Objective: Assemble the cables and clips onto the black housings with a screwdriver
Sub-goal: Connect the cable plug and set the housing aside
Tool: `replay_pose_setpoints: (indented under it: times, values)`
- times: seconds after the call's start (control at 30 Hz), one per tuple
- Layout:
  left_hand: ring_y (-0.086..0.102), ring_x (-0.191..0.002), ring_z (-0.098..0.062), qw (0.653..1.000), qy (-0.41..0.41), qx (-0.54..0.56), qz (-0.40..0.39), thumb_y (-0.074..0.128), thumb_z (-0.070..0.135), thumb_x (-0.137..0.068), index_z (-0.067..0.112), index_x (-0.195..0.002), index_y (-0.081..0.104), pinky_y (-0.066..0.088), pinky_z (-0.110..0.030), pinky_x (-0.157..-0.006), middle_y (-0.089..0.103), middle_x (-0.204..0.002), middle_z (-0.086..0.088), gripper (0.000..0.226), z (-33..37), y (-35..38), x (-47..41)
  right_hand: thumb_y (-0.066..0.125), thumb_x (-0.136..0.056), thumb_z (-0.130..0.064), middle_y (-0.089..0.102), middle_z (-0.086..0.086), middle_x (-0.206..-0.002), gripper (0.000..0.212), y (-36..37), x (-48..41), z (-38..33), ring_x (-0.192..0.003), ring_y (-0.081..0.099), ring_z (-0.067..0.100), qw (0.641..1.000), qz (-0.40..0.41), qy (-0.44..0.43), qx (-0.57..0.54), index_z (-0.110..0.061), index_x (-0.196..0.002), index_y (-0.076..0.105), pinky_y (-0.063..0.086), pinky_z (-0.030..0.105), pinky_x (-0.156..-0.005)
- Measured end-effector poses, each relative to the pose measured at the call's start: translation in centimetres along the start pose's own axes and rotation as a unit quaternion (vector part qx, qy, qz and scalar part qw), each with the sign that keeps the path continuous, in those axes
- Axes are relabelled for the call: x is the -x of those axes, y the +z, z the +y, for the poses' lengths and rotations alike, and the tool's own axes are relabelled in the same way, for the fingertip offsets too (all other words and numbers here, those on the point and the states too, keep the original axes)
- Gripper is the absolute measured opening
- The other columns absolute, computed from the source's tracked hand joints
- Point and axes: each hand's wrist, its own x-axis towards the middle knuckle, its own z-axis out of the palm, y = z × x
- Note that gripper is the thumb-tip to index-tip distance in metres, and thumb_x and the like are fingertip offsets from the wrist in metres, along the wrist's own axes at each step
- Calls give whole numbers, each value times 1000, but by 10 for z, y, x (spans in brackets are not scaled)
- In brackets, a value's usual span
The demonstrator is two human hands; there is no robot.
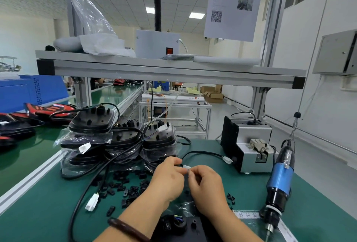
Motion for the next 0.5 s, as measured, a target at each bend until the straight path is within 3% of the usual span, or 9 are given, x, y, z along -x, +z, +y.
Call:
replay_pose_setpoints:
  times: [0.07, 0.17, 0.33, 0.43, 0.5]
  values:
    - [62, -103, -17, 1000, -5, 30, -4, 40, -7, -84, 18, -126, 48, 52, -34, -93, 67, -98, 10, 49, -1, 3, 1, 58, -92, -17, 59, -6, -77, 13, 0, 1, -2, -72, 48, 5, 1000, -9, -20, 12, -14, -82, 66, 34, 7, -66]
    - [60, -107, -17, 997, -23, 76, 0, 38, -9, -86, 12, -131, 47, 48, -37, -100, 66, -102, 5, 50, 0, 1, 1, 62, -91, -15, 65, -7, -79, 13, -6, 2, -4, -76, 54, 4, 999, -15, -43, -12, -16, -83, 71, 38, 8, -70]
    - [62, -99, -12, 977, -41, 209, -28, 35, -12, -91, 11, -128, 48, 50, -21, -75, 67, -102, -3, 45, 6, -13, 15, 67, -87, -12, 72, -6, -74, 13, -21, -4, -14, -73, 65, 5, 978, 22, 91, -188, -21, -79, 73, 52, 22, -72]
    - [63, -101, -12, 972, -25, 230, -39, 35, -13, -92, 14, -121, 51, 51, -22, -78, 70, -101, -3, 43, 7, -17, 27, 65, -89, -12, 74, -2, -76, 14, -26, -5, -22, -72, 69, 10, 967, -21, 113, -227, -21, -81, 72, 57, 30, -72]
    - [64, -101, -11, 973, -10, 229, -42, 36, -12, -92, 17, -117, 52, 50, -22, -80, 74, -95, 1, 41, 9, -19, 35, 64, -90, -12, 74, -2, -76, 15, -29, -3, -27, -70, 68, 10, 967, -43, 103, -231, -20, -81, 73, 56, 28, -69]
